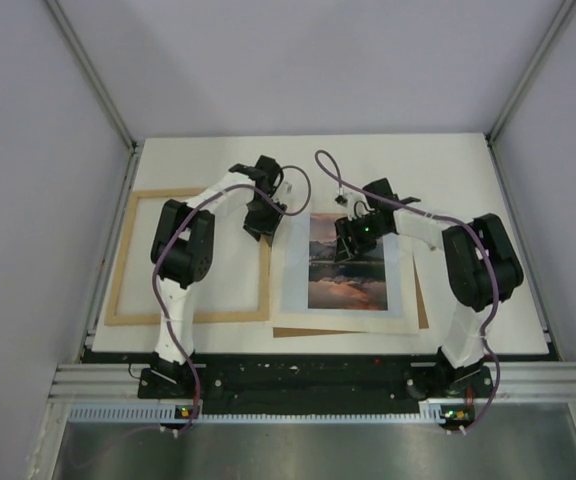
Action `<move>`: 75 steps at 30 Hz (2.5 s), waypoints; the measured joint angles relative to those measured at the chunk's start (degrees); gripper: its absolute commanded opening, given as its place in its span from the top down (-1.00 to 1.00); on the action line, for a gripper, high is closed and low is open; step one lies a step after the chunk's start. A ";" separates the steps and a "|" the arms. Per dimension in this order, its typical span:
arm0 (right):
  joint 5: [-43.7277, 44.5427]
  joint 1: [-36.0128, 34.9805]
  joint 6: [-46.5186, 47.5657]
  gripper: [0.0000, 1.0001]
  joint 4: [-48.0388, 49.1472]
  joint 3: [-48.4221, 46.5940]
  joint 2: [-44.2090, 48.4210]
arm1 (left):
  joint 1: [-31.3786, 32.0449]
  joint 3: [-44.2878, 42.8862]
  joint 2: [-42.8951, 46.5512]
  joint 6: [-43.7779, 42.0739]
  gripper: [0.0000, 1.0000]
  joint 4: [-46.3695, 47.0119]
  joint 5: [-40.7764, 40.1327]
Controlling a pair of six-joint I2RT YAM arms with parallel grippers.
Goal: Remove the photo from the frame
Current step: Move the photo frame item to the center of the board, then pick up the photo frame item from the photo frame.
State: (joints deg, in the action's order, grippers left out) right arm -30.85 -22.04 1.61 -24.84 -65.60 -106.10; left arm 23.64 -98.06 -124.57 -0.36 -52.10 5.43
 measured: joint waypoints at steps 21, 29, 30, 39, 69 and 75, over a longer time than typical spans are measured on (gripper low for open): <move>-0.04 3.13 2.78 -0.08 -0.35 0.83 0.87 | 0.90 -0.61 -0.57 -0.79 0.36 -1.14 -2.86; 0.24 3.87 4.31 -0.23 -5.57 0.63 2.86 | 1.11 -1.64 -1.22 -0.81 -0.20 -2.16 -1.42; 0.13 4.39 4.48 -0.24 -7.23 0.61 3.82 | 1.14 -1.88 -1.29 -0.87 -0.22 -2.49 -0.76; -2.23 15.43 6.23 -0.24 -12.72 -0.44 14.38 | 1.14 -3.65 -1.95 -0.66 -0.37 -4.28 2.95; 2.34 29.00 7.56 -0.22 -13.14 0.59 2.80 | 6.12 -0.37 5.70 -1.55 -0.54 -3.34 15.69; 3.50 29.07 7.17 -0.22 -12.74 -1.88 1.09 | 9.05 -0.37 3.89 -1.42 -0.54 -1.92 16.15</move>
State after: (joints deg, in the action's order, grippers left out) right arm -27.35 7.03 8.78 -37.58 -67.48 -105.01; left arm 32.69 -98.43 -120.68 -1.78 -54.02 21.58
